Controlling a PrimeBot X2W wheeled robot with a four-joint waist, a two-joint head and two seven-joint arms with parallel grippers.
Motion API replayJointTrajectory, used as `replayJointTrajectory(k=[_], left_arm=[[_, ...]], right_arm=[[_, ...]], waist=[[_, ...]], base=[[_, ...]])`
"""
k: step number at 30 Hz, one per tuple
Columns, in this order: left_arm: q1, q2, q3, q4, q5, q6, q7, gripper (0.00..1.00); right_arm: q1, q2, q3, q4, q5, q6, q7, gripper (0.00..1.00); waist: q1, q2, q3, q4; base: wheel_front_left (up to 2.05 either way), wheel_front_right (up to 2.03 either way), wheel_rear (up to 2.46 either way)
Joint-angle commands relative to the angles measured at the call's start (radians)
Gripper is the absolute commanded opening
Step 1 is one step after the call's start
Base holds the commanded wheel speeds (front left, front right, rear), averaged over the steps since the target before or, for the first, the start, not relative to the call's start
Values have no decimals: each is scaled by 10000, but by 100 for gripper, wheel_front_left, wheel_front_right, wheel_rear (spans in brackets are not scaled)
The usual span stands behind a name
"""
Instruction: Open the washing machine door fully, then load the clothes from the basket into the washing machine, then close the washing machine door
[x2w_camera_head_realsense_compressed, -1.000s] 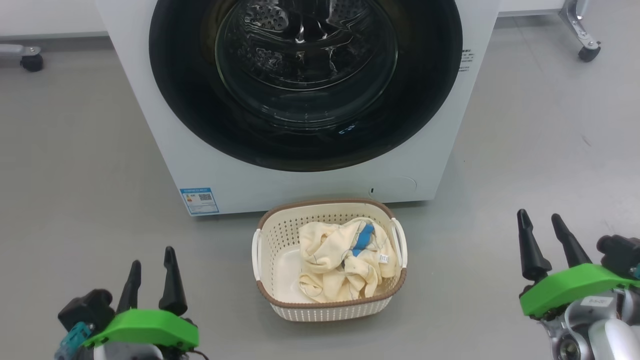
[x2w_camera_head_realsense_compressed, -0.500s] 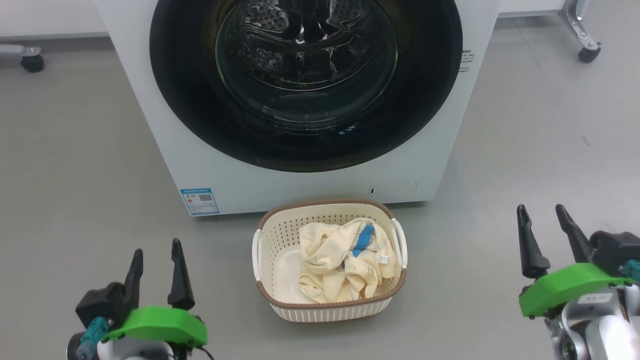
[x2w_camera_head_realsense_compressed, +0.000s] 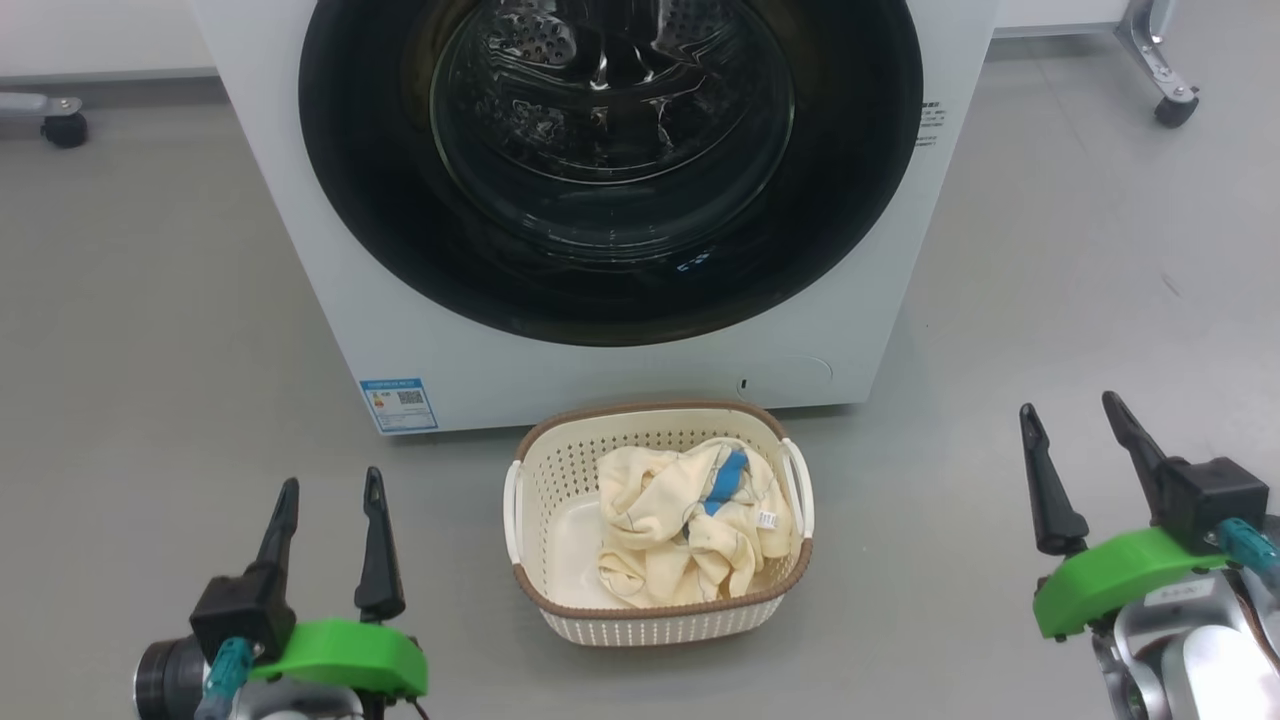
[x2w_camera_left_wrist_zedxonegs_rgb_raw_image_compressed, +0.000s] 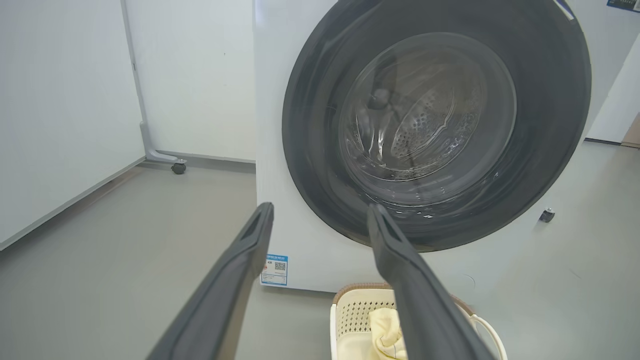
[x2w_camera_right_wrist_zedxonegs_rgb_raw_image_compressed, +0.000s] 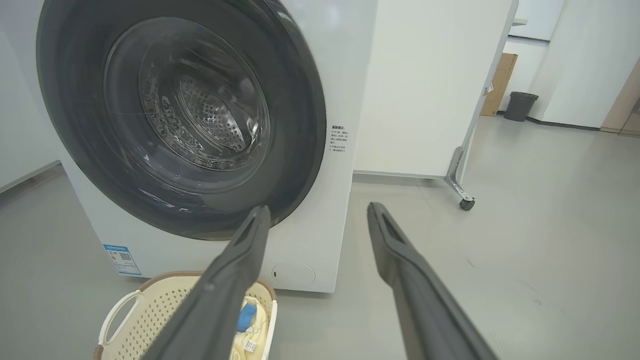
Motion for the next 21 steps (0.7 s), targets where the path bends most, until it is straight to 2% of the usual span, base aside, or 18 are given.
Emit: replayJointTrajectory(k=[1, 21], left_arm=[[-605, 221, 299, -354, 236, 78, -145, 100], [-638, 338, 153, -362, 165, 219, -118, 100]], right_arm=[[-548, -228, 221, -421, -213, -30, -145, 100], [-508, -180, 140, -399, -143, -30, -190, 100]], waist=[[0, -1, -2, -2], [0, -1, 17, 1]], base=[[0, 0, 0], [0, 0, 0]])
